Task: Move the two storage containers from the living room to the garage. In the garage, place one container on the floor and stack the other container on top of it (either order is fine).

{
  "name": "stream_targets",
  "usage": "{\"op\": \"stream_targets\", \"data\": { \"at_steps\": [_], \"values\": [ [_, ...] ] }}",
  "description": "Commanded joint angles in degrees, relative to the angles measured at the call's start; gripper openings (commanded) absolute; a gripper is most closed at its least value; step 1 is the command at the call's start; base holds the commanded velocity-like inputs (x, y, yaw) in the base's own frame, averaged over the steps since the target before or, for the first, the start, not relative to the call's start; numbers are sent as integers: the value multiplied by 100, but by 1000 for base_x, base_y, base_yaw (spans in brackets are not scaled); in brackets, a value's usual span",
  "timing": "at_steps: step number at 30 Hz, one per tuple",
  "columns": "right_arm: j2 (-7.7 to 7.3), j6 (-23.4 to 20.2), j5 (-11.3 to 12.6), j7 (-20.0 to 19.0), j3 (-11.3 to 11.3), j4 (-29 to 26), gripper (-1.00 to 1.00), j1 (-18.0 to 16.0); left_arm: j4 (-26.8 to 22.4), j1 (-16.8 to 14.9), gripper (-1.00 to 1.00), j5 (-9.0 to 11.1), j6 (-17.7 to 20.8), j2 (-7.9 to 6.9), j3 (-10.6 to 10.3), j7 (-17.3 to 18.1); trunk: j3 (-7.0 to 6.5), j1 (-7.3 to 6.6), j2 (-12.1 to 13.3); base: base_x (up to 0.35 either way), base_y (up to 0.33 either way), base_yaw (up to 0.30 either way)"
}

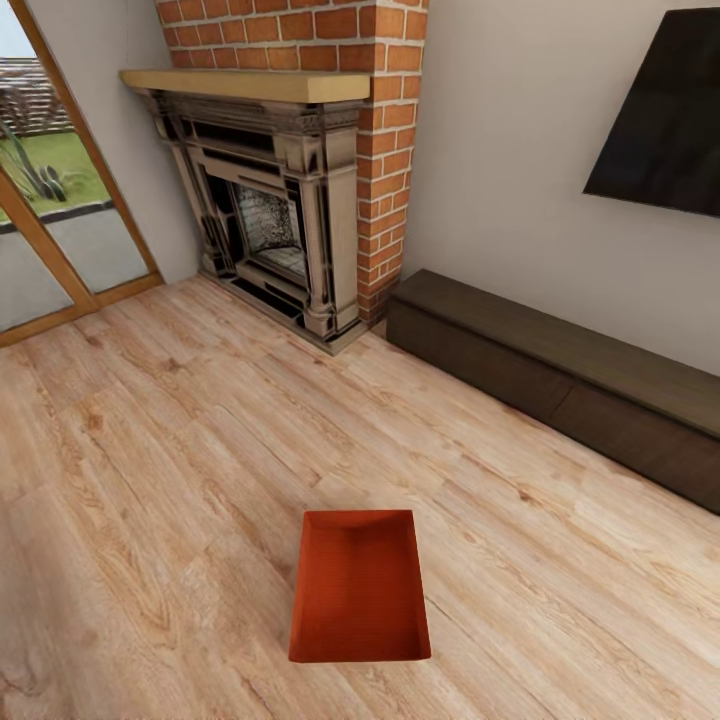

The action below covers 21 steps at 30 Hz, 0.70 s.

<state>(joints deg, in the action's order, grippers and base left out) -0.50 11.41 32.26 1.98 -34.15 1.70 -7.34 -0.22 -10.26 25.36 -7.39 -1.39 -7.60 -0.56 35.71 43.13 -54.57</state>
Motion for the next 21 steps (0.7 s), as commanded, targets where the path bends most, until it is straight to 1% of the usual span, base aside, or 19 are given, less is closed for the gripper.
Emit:
{"op": "stream_targets", "data": {
  "at_steps": [1, 11, 16, 21],
  "values": [
    [4, 24, 35, 4, -48, 14, 100, -4, 3, -2, 100, 44, -15, 0, -49, -6, 4, 0, -3, 0, 0, 0],
    [6, 13, 32, 4, -48, 14, 100, -4, 4, -2, 100, 48, -16, 1, -49, -7, 4, 0, -3, 0, 0, 0],
    [45, 18, 29, 4, -48, 14, 100, -4, 4, -2, 100, 48, -10, -1, -49, -7, 4, 0, -3, 0, 0, 0],
    [15, 19, 27, 4, -48, 14, 100, -4, 4, -2, 100, 48, -8, -2, -49, -8, 21, 0, -3, 0, 0, 0]
  ]
}}
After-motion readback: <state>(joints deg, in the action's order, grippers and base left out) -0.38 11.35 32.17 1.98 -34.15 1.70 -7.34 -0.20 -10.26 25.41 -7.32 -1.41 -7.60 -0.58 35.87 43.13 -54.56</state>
